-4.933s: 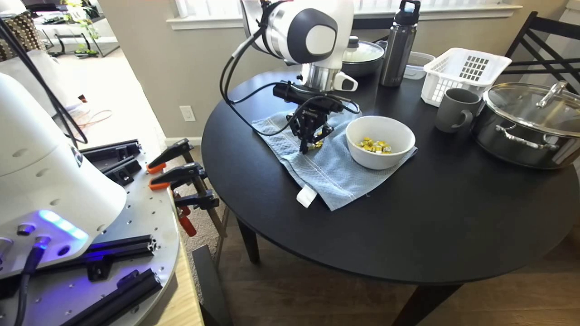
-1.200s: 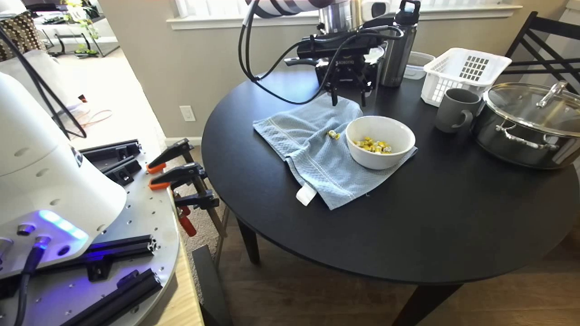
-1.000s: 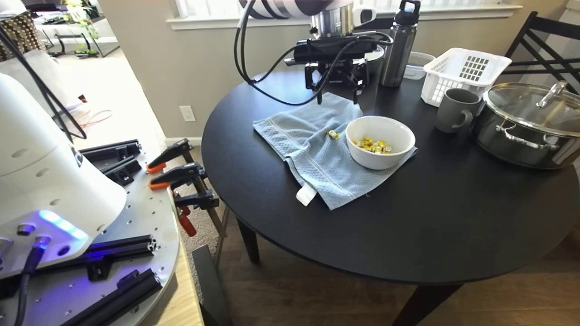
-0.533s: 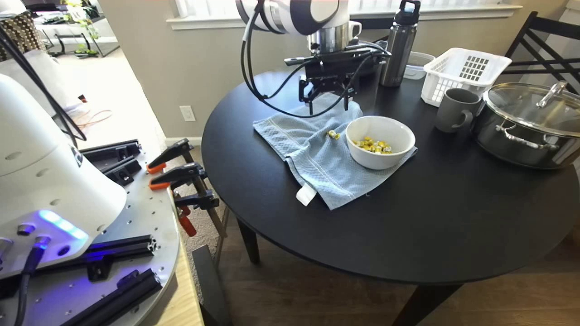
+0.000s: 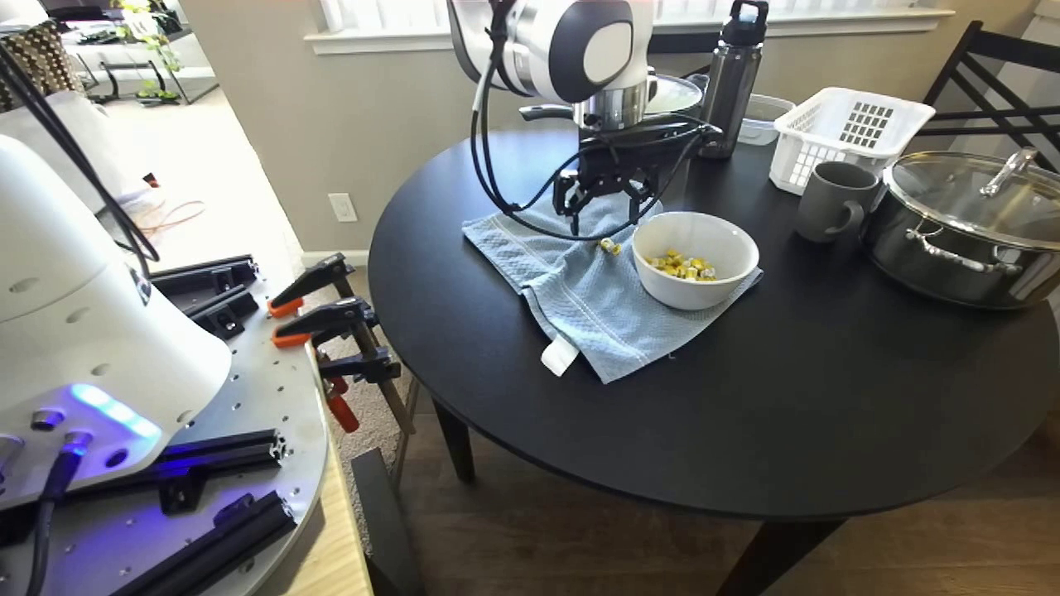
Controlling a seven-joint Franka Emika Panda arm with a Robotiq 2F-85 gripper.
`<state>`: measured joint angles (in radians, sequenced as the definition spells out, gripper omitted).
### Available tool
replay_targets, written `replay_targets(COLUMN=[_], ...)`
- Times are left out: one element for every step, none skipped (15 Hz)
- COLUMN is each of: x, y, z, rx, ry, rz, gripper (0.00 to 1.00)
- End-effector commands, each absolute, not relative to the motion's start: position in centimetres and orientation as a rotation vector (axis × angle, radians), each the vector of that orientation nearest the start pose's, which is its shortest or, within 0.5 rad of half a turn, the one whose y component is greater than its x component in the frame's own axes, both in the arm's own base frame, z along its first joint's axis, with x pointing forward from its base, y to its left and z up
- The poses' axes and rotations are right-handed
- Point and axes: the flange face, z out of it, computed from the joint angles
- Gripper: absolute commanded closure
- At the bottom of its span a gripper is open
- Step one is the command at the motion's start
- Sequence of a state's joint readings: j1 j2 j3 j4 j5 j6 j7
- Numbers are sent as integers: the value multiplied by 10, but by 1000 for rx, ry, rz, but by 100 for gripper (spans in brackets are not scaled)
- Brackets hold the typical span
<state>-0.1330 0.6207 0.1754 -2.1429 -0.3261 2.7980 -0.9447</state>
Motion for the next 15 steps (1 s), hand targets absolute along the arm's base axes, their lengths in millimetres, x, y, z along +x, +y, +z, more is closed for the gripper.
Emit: replay_targets(x=[568,569,570,571,572,573,574,574,575,576,576,577,577,578,578], y=[42,42,42,42,42,42,43,43,42,42,42,42,42,42,42], z=[108,105,102,100,98,96,95,93,92,91,91,91,91,92,93], rx=[-2549,-2548,-2546,-2541,-2539,-2536,-2535,-2531,-2528,-2526,-2527,-2527,-2526,-2525,-2526], ry=[-1936,-1936,-1938,-1940,-1942,-1941,-1940,-1937,-1937,-1938,-1938,-1937,-1935,-1934,-1932], rz=[-53,-47,-43,-39,-35,-33,-31,-31,-30,-30,-28,-27,-26,-23,-20], gripper=[0,0,0,0,0,0,2,27,27,32,39,46,53,59,66])
